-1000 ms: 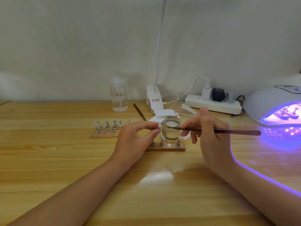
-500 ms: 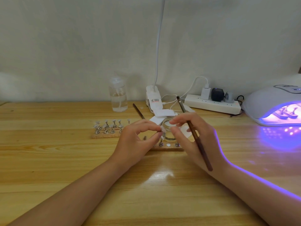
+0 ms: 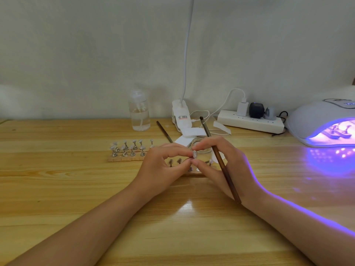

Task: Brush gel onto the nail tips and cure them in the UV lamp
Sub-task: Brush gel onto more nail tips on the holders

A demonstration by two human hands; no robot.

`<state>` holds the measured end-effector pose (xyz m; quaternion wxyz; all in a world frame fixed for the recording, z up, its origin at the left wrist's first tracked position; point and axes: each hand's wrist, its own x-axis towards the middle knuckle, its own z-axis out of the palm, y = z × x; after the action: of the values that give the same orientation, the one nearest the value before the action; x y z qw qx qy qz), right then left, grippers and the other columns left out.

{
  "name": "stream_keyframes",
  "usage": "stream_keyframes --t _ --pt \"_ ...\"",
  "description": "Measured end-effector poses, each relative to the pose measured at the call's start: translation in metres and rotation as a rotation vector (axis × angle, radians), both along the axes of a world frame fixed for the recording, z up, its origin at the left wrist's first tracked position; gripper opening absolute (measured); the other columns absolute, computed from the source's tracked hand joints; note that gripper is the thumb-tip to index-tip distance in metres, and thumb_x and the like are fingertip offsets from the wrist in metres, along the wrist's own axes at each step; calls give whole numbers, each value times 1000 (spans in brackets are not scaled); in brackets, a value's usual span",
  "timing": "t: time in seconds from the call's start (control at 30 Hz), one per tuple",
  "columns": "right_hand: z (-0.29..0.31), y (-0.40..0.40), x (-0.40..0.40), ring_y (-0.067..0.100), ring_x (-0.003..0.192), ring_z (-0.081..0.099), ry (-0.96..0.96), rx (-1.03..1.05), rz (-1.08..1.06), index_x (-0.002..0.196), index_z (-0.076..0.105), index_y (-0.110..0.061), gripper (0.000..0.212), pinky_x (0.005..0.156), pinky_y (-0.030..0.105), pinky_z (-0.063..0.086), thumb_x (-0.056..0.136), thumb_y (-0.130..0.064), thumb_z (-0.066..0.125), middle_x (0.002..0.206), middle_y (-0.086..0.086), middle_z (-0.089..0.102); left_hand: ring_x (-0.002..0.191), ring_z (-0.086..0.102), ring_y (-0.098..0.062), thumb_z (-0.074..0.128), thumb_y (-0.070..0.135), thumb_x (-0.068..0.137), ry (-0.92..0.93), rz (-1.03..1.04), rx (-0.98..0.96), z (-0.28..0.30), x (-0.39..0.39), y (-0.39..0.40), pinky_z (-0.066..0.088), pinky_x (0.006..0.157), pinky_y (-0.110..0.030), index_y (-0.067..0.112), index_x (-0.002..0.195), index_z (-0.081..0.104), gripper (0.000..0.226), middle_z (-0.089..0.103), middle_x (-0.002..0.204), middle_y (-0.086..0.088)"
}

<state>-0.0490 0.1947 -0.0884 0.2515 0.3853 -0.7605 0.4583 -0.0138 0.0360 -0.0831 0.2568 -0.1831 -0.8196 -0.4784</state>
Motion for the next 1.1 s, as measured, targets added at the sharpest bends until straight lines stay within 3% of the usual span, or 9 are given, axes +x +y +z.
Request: stream_keyframes --t 0.2,0.43,0.5,0.6,0.73,0.9,1.1 --pt "0 1 0 1 93 59 23 -5 19 96 62 -12 28 83 11 44 72 -9 76 92 -9 63 82 65 -7 70 4 75 -5 -14 -10 0 0 0 49 80 -19 13 88 73 16 71 85 0" --pt "1 5 -5 -10 89 57 4 -27 -21 91 53 -33 44 81 7 42 70 -3 78 89 -22 59 89 57 1 76 10 70 -28 60 -17 -3 -3 -1 40 82 -8 25 90 67 26 65 91 9" --pt "0 7 -7 -7 85 58 28 6 -38 90 55 -34 44 82 12 45 68 -5 79 86 -21 60 88 55 2 77 13 70 -66 77 -58 -5 -4 -2 38 79 -5 34 89 60 33 63 91 14" --pt "-2 9 -10 2 81 59 111 81 -98 87 66 -17 26 82 31 46 65 -14 80 82 -12 65 87 54 3 78 21 69 -143 80 -116 -7 -5 -2 41 76 -9 42 93 53 40 62 88 16" --pt "-4 7 -12 -7 84 50 153 143 -156 83 68 -17 23 85 20 35 63 -25 75 81 -19 59 83 54 3 78 28 68 -182 105 -122 -9 -8 -3 39 71 -7 43 93 51 40 63 82 13" --pt "-7 9 -15 -3 85 52 143 162 -156 84 68 -18 27 86 19 33 61 -20 83 80 -16 62 73 55 -5 79 28 66 -236 105 -79 -12 -11 -5 44 67 -17 35 82 60 26 64 78 6" --pt "-6 10 -16 -5 85 50 152 200 -127 84 69 -18 24 85 10 32 64 -24 79 81 -24 55 58 47 2 76 26 69 -251 84 -111 -12 -12 -5 37 55 -10 34 67 61 17 60 66 7"
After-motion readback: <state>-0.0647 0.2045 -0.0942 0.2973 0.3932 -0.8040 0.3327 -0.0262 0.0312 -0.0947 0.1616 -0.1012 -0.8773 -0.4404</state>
